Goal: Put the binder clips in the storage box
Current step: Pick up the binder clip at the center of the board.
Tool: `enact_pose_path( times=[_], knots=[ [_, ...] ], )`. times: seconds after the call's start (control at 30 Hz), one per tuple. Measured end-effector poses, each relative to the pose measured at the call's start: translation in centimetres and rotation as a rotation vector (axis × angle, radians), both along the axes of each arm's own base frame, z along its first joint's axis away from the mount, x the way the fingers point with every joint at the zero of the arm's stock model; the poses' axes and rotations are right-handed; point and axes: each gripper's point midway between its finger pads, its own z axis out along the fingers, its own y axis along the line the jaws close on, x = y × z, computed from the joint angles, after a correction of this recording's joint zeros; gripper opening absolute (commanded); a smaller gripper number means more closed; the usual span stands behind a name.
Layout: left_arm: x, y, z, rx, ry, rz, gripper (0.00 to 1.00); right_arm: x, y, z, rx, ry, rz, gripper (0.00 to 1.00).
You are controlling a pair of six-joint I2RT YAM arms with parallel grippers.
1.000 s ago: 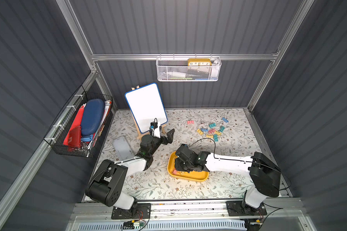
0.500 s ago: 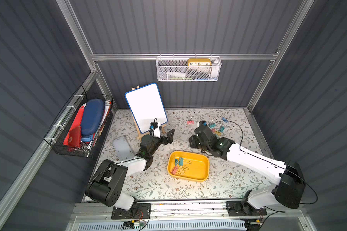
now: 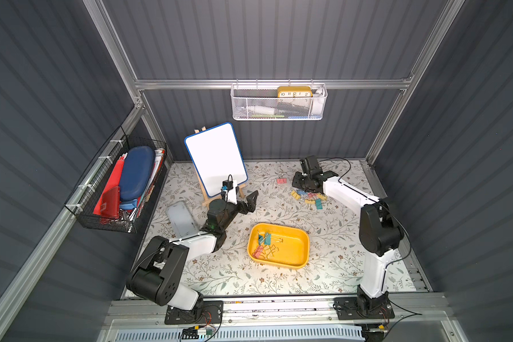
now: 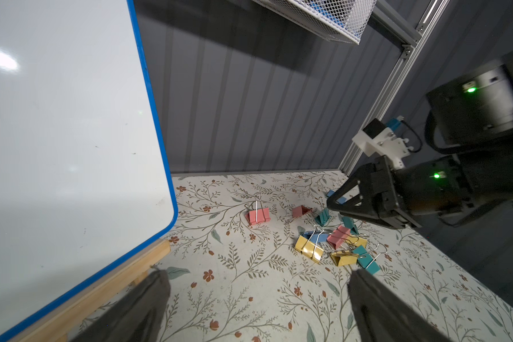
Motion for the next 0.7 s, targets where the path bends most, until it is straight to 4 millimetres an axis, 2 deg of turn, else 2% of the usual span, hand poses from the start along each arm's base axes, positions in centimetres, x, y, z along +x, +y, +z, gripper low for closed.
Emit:
enact_pose_path(
  times=[0.1, 0.23, 0.33, 0.43, 0.57, 0.7],
  knots=[
    [0.0, 0.0, -0.2, 0.003, 0.007, 0.0, 0.99, 1.1, -0.7, -2.1, -0.027, 0.04, 0.021, 0.42],
    [0.0, 0.0, -0.4, 0.006, 0.014, 0.0, 0.99, 1.2, -1.7, -4.5, -0.024, 0.101, 0.051, 0.41],
    [0.0, 0.0, -0.5, 0.008, 0.017, 0.0, 0.99, 1.0, -2.3, -6.1, -0.017, 0.149, 0.071, 0.33],
    [0.0, 0.0, -0.4, 0.008, 0.017, 0.0, 0.99, 0.5, -2.2, -7.3, 0.0, 0.188, 0.094, 0.21],
    [0.0, -0.1, -0.5, 0.008, 0.019, -0.003, 0.99, 0.2, -1.4, -7.3, 0.038, 0.194, 0.124, 0.06],
    [0.0, -0.1, -0.5, 0.008, 0.018, -0.003, 0.99, 0.1, -0.3, -5.8, 0.092, 0.164, 0.149, 0.0]
  ],
)
